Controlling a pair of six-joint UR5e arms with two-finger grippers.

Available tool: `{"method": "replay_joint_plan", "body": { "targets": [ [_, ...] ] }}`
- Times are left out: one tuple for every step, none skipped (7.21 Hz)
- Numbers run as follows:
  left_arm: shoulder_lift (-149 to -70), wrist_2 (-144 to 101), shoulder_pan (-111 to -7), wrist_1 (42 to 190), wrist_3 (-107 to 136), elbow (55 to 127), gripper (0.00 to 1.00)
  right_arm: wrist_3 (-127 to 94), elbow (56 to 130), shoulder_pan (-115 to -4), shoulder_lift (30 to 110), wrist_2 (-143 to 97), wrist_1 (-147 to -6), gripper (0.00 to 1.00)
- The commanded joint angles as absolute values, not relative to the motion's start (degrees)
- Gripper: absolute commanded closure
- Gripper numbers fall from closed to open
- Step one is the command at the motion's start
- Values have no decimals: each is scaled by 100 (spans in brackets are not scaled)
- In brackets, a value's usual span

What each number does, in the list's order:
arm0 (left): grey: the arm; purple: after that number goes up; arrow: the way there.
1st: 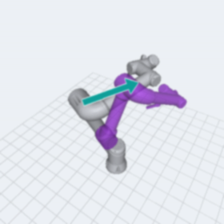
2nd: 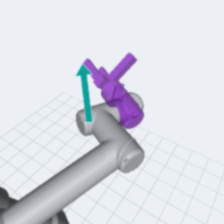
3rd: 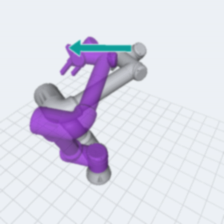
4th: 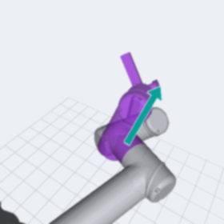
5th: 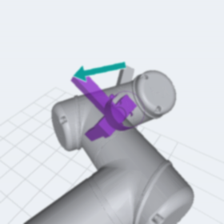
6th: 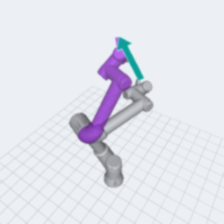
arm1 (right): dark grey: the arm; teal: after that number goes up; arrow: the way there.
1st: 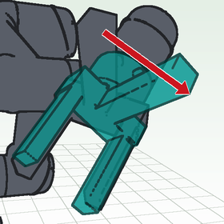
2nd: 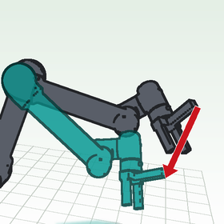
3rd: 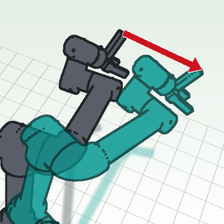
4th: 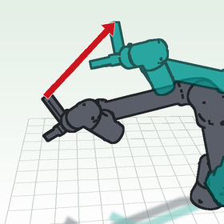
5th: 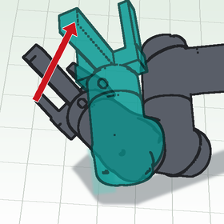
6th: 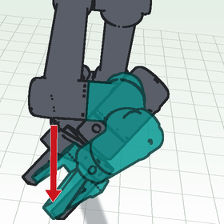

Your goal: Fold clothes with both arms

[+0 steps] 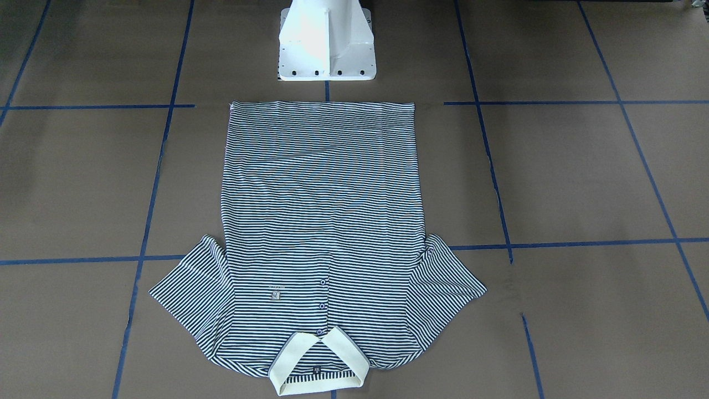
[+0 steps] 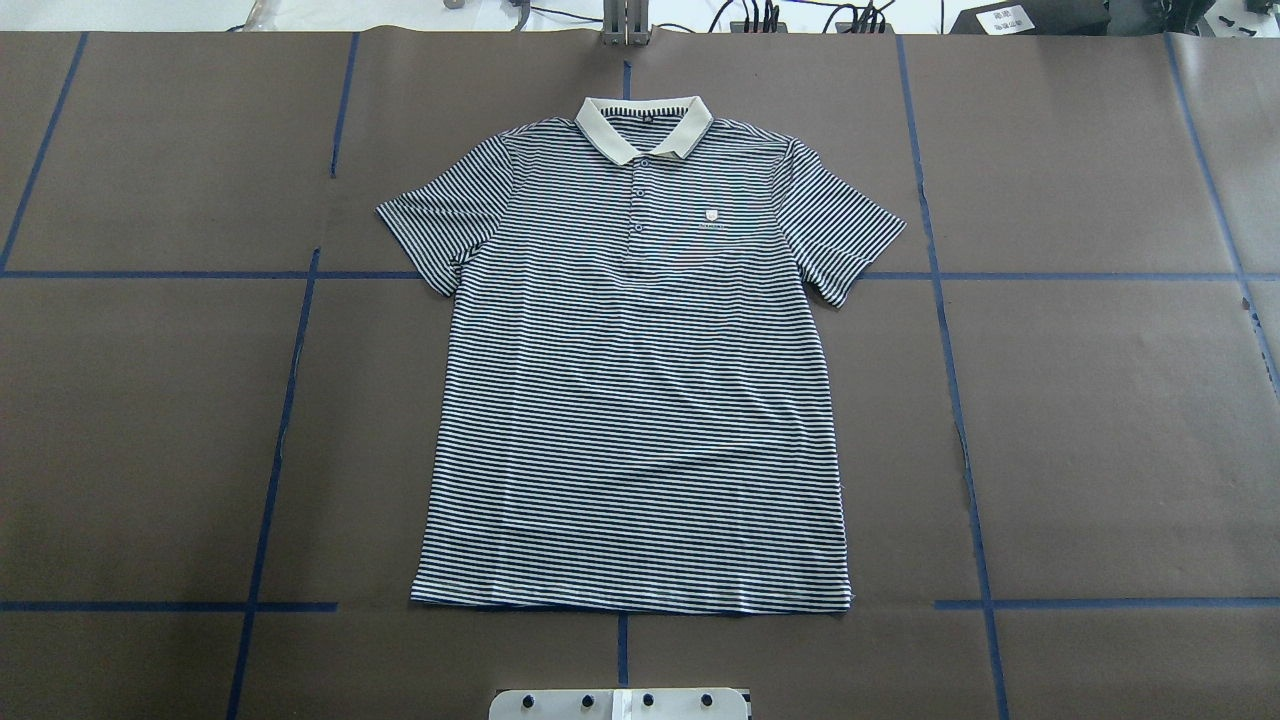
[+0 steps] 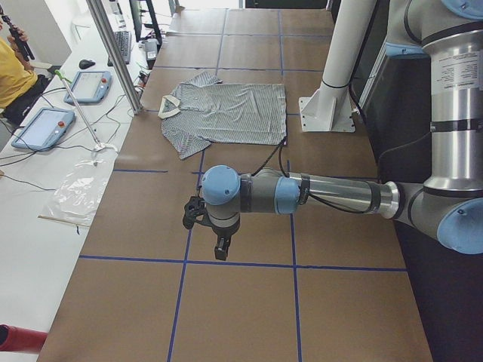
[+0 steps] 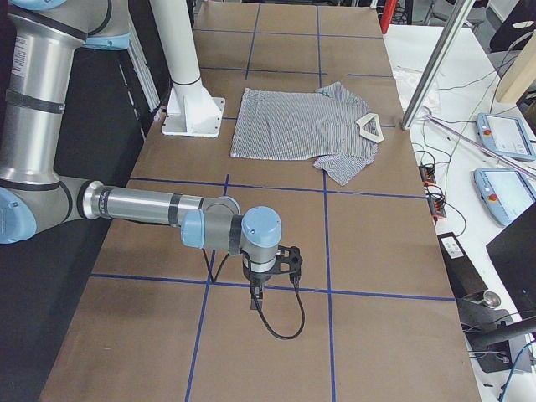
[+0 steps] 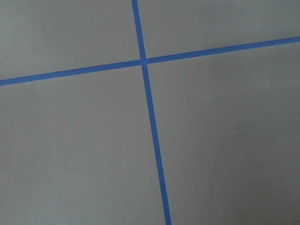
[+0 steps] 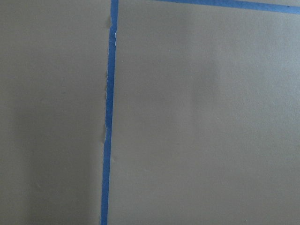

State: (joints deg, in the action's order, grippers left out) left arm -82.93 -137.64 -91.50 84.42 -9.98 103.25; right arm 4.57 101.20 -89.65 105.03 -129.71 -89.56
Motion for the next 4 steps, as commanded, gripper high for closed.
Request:
{"method": "replay_joint_plan", "body": {
  "targets": [
    [-8323, -13746, -9141, 8481, -1011, 10336, 0, 466, 10177, -8965, 10503, -12981, -8956, 0],
    [-8306, -13763, -9149, 8551, -993, 10345, 0, 483, 10256, -8965, 10494, -12981, -8947, 0],
    [-8314, -13738, -9149, 8700, -1011, 10501, 0, 449, 10361, -8956, 10459, -12973, -8965, 0],
    [-8341, -13659, -9141, 9145, -1019, 10607, 0, 431, 10362, -8913, 10233, -13007, -8965, 0]
  ]
}}
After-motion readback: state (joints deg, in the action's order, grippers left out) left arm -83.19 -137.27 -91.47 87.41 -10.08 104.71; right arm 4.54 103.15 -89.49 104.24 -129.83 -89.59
